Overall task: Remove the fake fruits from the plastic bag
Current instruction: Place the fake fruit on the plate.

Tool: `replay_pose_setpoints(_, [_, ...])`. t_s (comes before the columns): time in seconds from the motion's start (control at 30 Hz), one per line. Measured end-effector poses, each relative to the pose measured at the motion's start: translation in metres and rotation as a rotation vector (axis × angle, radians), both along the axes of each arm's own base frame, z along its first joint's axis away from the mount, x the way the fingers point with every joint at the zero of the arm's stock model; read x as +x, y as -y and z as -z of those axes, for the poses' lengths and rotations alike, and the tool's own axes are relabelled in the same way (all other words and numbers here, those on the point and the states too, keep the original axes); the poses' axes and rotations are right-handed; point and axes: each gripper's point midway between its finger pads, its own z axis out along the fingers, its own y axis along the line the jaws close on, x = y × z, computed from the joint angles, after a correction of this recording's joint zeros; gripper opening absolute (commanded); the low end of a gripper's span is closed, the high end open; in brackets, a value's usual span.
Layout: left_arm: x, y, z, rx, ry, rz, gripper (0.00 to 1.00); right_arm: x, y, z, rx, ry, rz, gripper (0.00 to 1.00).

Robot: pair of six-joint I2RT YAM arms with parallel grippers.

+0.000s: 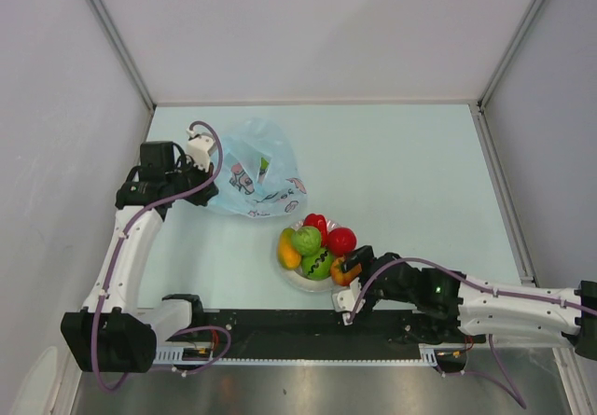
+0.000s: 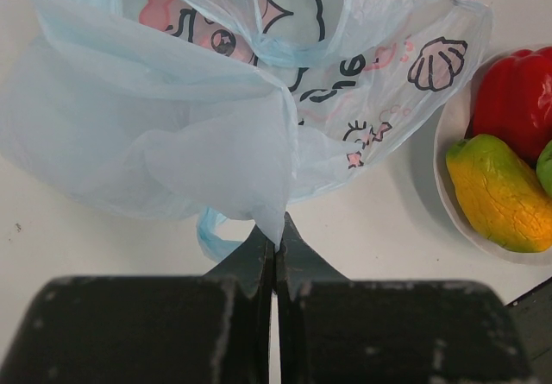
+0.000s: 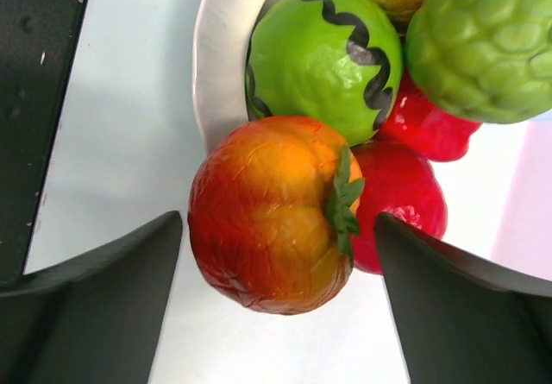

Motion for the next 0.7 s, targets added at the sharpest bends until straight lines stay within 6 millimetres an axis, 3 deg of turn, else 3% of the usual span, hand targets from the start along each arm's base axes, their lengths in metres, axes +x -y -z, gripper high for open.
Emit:
replay_pose_setpoints(0.47, [0.0, 0.0, 0.001, 0.0, -0.001, 0.001, 0.0, -0.001, 0.001, -0.026, 0.086, 0.067, -0.028, 1.0])
replay_pose_setpoints(0.7, [0.0, 0.0, 0.001, -0.001, -0.004, 0.001, 0.0, -0.001, 0.003, -0.019, 0.055, 0.063, -0.024, 1.0])
